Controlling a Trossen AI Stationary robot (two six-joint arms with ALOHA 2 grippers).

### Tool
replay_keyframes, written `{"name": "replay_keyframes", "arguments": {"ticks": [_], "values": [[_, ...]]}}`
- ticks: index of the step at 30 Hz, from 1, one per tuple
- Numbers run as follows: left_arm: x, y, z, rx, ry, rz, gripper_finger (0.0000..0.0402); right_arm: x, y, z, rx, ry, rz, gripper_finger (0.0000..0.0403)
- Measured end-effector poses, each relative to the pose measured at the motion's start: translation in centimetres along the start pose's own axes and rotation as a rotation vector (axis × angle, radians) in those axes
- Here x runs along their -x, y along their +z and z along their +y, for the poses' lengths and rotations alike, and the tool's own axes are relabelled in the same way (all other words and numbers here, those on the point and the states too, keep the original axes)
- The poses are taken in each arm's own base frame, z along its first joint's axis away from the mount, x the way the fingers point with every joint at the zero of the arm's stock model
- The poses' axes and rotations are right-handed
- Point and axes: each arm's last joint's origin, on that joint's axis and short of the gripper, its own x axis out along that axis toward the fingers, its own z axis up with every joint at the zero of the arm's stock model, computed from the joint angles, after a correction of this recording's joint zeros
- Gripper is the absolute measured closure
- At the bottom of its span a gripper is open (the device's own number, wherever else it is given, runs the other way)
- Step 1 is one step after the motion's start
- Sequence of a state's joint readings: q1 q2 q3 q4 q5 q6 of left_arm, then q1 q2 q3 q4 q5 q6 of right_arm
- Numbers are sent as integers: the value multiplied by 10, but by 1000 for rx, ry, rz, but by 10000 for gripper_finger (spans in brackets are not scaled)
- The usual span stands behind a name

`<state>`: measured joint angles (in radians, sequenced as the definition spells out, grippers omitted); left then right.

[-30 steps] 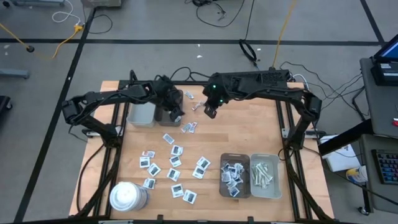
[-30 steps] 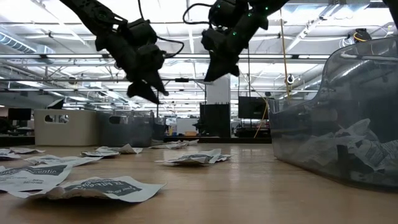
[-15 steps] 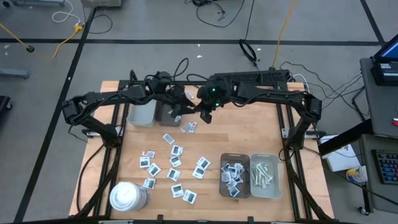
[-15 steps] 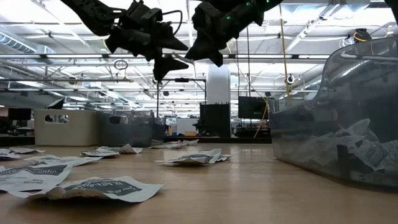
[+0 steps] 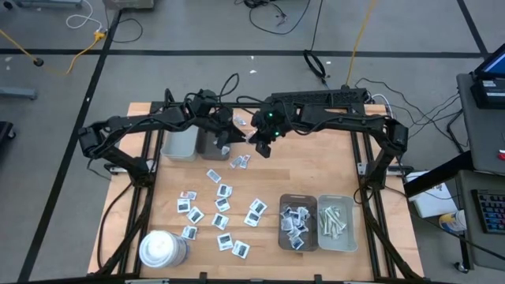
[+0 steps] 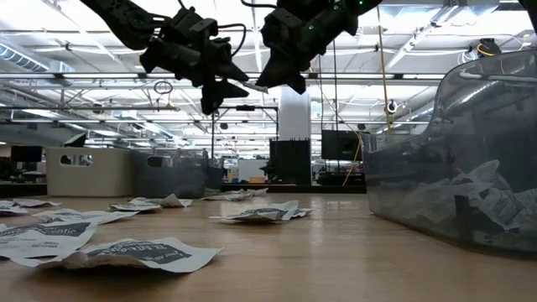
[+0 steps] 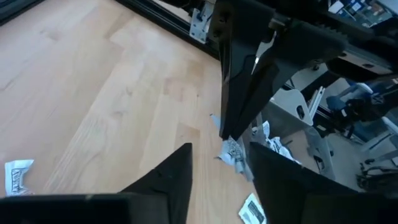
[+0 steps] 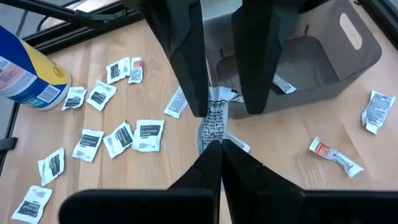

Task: Pick & Place First Aid Supplies
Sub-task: Put the white ointment pack into the top black bin

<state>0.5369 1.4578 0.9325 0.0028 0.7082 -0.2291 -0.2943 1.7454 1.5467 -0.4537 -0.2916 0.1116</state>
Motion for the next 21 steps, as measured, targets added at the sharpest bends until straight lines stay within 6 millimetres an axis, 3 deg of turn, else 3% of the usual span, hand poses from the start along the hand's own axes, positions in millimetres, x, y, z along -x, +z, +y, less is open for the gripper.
{"name": "replay_keyframes", "arguments": {"ticks": [10,16,21], "values": [[-1,-1,-2,-13,-29,14,318,0,2,1,7,5,-20,403],[-1,-3,-1,-3,-32,32,391,0,2,2,8,45,-17,403],[-1,-3,-1,-13,-33,32,395,0,2,2,8,51,-17,403]]}}
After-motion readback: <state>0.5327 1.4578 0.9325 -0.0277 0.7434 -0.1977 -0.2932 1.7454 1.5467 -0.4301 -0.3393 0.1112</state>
